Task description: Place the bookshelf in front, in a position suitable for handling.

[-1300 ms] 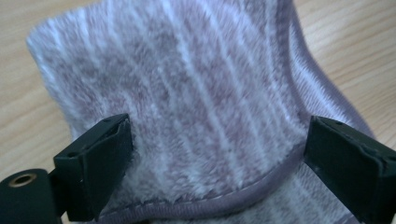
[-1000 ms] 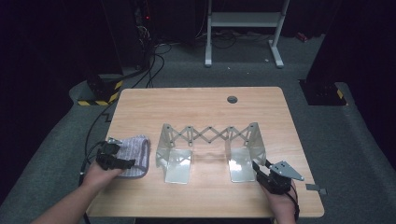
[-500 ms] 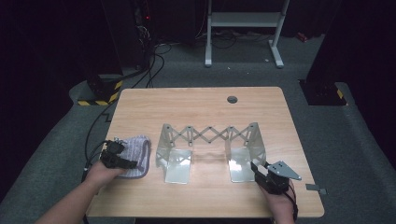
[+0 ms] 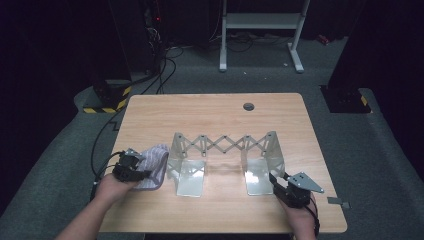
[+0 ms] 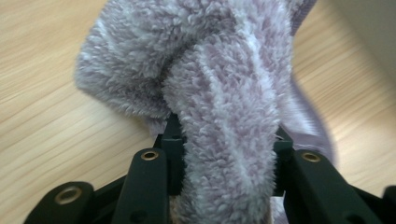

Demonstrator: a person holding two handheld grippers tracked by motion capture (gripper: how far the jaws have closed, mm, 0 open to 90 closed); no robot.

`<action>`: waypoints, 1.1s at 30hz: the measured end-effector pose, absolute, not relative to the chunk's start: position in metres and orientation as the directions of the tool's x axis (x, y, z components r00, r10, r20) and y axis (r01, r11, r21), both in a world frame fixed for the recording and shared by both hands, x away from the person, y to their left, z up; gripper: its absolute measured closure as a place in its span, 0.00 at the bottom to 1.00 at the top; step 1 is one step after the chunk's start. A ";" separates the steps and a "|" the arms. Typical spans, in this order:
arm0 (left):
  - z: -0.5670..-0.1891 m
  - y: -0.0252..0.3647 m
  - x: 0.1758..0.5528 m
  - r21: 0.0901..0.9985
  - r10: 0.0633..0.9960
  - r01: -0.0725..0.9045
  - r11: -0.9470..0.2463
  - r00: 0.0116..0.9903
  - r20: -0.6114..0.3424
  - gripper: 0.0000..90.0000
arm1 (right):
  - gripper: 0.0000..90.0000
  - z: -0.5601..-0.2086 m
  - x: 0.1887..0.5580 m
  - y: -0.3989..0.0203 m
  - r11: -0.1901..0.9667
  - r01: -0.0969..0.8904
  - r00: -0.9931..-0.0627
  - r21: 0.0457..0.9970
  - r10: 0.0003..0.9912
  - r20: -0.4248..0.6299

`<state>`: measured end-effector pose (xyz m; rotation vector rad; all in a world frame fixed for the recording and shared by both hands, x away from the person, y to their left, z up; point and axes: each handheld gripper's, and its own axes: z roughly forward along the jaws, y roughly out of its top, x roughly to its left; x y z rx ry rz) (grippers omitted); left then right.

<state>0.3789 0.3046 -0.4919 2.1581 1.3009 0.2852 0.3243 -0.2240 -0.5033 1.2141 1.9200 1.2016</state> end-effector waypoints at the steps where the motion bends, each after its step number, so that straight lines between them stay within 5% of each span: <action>1: -0.490 0.295 0.371 0.651 0.856 0.688 -0.321 0.505 -0.111 0.70 | 0.64 -0.503 0.325 -0.224 0.184 0.398 -0.428 0.899 0.904 0.004; 7: -0.493 0.268 0.350 0.766 0.892 0.594 -0.246 0.447 -0.061 0.69 | 0.64 -0.502 0.323 -0.224 0.183 0.393 -0.432 0.901 0.902 0.005; 12: -0.512 0.261 0.333 0.822 0.915 0.568 -0.037 0.351 -0.200 0.69 | 0.63 -0.502 0.323 -0.224 0.182 0.391 -0.436 0.902 0.900 0.008; 33: -0.524 0.257 0.297 0.836 0.883 0.549 0.018 0.384 -0.271 0.69 | 0.51 -0.498 0.314 -0.216 0.225 0.395 -0.404 0.891 0.913 -0.051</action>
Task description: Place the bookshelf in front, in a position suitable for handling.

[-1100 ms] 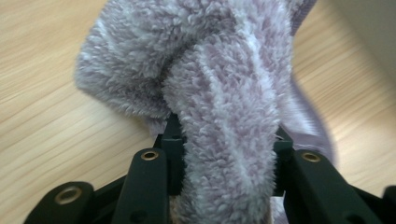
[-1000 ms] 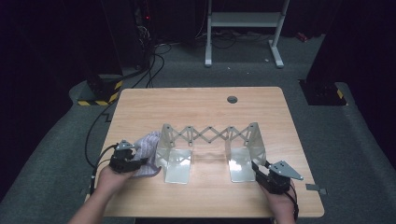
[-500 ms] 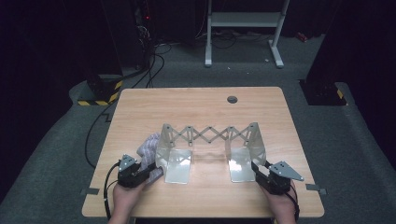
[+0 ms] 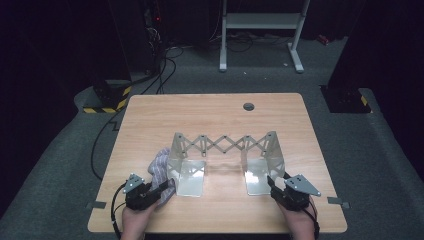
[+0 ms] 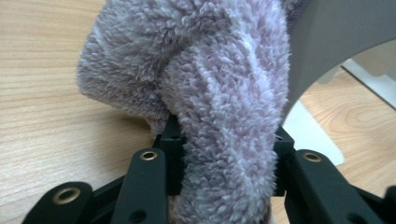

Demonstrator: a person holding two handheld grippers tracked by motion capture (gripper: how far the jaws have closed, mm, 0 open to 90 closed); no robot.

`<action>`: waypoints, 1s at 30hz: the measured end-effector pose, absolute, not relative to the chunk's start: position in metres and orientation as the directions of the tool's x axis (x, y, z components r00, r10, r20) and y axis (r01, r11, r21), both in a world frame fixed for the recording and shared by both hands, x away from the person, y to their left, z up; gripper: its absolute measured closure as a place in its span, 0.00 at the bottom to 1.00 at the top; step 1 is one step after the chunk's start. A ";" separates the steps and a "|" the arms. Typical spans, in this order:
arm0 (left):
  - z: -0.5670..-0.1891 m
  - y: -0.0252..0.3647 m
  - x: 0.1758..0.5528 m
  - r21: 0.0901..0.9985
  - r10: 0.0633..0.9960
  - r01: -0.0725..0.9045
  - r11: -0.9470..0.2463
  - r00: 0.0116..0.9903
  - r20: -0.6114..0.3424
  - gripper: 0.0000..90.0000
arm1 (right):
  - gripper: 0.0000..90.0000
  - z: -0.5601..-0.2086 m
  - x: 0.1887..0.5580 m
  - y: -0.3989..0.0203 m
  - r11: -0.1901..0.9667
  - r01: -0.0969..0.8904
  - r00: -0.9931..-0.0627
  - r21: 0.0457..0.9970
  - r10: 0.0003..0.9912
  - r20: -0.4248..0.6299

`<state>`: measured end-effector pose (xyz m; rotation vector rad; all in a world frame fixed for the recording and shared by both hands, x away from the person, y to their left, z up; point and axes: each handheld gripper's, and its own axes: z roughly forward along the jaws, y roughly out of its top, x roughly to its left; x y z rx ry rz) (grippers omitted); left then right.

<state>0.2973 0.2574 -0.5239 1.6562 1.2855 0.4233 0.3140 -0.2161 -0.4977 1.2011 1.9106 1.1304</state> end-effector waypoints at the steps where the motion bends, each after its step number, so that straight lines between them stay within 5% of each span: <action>1: -0.524 0.257 0.297 0.836 0.883 0.549 0.018 0.384 -0.271 0.69 | 0.51 -0.498 0.314 -0.216 0.225 0.395 -0.404 0.891 0.913 -0.051; 18: -0.484 0.256 0.273 0.900 0.844 0.431 0.068 0.455 -0.283 0.67 | 0.52 -0.507 0.313 -0.221 0.219 0.419 -0.411 0.881 0.911 -0.031; 30: -0.447 0.251 0.246 0.950 0.848 0.309 0.038 0.493 -0.195 0.67 | 0.52 -0.507 0.314 -0.223 0.222 0.414 -0.414 0.883 0.910 -0.035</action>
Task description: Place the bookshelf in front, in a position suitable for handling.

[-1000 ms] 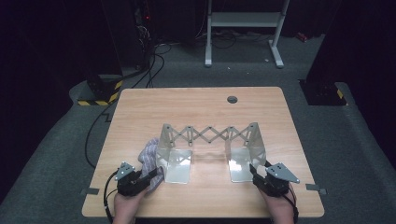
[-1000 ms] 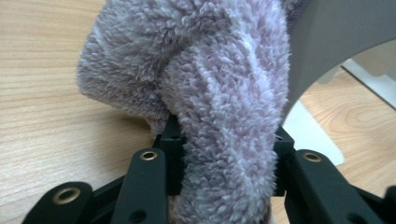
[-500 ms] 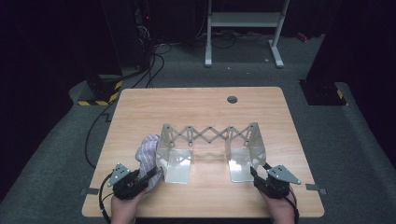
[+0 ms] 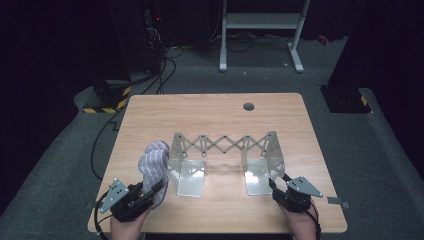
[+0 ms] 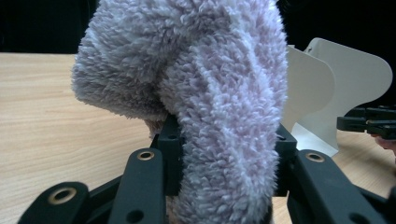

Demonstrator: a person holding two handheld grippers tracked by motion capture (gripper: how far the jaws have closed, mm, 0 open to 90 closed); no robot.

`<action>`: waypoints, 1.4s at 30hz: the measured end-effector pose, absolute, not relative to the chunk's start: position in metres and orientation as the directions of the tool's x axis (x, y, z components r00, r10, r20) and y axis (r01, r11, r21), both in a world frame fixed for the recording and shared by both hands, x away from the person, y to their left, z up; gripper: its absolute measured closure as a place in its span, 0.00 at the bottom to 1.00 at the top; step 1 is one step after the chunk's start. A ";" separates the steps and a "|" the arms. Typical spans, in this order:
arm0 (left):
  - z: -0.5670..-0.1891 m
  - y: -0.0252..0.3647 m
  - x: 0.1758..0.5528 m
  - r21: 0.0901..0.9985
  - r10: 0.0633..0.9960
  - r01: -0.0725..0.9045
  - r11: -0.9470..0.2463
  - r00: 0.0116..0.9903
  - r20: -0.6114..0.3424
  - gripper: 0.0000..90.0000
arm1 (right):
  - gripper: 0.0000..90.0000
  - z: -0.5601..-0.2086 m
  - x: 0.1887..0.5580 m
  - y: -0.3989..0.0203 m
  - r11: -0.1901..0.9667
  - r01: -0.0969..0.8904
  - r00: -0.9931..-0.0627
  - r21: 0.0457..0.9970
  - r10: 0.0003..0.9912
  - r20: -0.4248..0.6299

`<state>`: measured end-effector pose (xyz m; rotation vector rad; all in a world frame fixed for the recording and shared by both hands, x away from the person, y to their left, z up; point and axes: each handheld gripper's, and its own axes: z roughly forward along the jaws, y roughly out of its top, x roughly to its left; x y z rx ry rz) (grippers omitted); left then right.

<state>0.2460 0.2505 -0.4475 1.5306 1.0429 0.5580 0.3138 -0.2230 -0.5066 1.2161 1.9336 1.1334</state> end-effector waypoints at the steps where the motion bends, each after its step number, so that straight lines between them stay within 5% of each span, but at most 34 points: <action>1: -0.448 0.249 0.246 0.951 0.849 0.308 0.033 0.494 -0.189 0.67 | 0.52 -0.506 0.314 -0.223 0.219 0.416 -0.412 0.882 0.911 -0.032; 15: -0.457 0.269 0.242 0.964 0.917 0.249 0.094 0.356 -0.181 0.68 | 0.52 -0.506 0.314 -0.226 0.212 0.414 -0.406 0.885 0.913 -0.028; 22: -0.472 0.250 0.250 0.944 0.888 0.330 0.021 0.428 -0.169 0.68 | 0.52 -0.505 0.313 -0.224 0.219 0.411 -0.410 0.885 0.911 -0.035; 35: -0.522 0.228 0.275 0.815 0.900 0.563 -0.137 0.414 -0.134 0.68 | 0.52 -0.506 0.313 -0.223 0.222 0.410 -0.415 0.884 0.909 -0.036; 42: -0.509 0.232 0.269 0.853 0.882 0.520 -0.052 0.424 -0.205 0.68 | 0.52 -0.506 0.314 -0.223 0.220 0.415 -0.413 0.883 0.910 -0.032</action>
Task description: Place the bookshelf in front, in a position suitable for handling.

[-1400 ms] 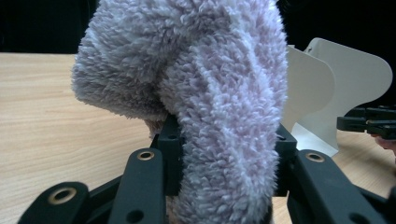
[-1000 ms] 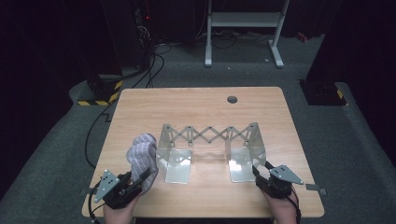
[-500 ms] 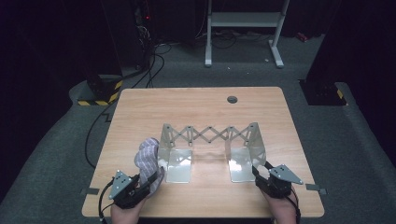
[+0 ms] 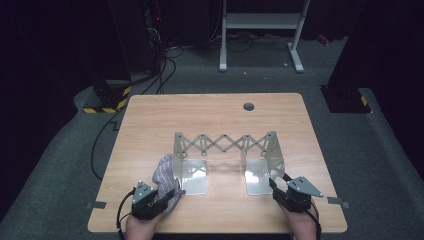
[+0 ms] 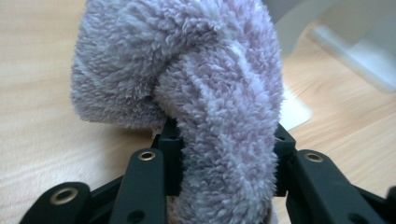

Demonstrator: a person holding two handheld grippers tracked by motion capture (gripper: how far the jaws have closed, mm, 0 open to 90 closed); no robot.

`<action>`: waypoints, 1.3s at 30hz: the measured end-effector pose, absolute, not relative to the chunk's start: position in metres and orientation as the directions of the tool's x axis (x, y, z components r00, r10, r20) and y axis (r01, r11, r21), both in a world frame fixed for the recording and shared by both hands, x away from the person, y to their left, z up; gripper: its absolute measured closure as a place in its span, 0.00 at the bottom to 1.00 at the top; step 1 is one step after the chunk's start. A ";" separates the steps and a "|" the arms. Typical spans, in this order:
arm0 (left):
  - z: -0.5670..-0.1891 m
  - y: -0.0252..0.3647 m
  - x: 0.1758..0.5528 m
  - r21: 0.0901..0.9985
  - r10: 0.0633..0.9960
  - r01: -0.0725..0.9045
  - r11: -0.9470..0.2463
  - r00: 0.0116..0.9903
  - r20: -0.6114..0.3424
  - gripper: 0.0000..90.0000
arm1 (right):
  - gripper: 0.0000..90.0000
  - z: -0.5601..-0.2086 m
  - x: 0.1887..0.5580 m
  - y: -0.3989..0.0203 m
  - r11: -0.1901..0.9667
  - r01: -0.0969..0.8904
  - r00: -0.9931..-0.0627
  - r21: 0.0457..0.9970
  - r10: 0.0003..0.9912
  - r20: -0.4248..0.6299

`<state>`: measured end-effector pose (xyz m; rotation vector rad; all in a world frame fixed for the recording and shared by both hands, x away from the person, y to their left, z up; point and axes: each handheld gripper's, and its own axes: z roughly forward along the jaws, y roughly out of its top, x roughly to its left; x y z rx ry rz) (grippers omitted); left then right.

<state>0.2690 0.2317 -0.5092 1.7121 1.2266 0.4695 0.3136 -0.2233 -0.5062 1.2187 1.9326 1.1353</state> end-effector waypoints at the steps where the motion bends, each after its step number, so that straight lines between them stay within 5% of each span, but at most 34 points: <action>1: -0.509 0.232 0.269 0.853 0.882 0.520 -0.052 0.424 -0.205 0.68 | 0.52 -0.506 0.314 -0.223 0.220 0.415 -0.413 0.883 0.910 -0.032; 13: -0.462 0.235 0.247 0.941 0.865 0.339 0.018 0.467 -0.185 0.68 | 0.52 -0.508 0.315 -0.222 0.229 0.415 -0.420 0.881 0.907 -0.038; 25: -0.518 0.228 0.282 0.811 0.862 0.579 -0.086 0.451 -0.230 0.68 | 0.52 -0.508 0.315 -0.222 0.229 0.416 -0.422 0.880 0.906 -0.036; 33: -0.527 0.217 0.288 0.787 0.883 0.601 -0.142 0.436 -0.174 0.67 | 0.52 -0.510 0.316 -0.219 0.233 0.421 -0.430 0.876 0.902 -0.034; 39: -0.523 0.217 0.284 0.800 0.868 0.595 -0.083 0.437 -0.235 0.67 | 0.52 -0.510 0.316 -0.220 0.229 0.425 -0.428 0.876 0.903 -0.028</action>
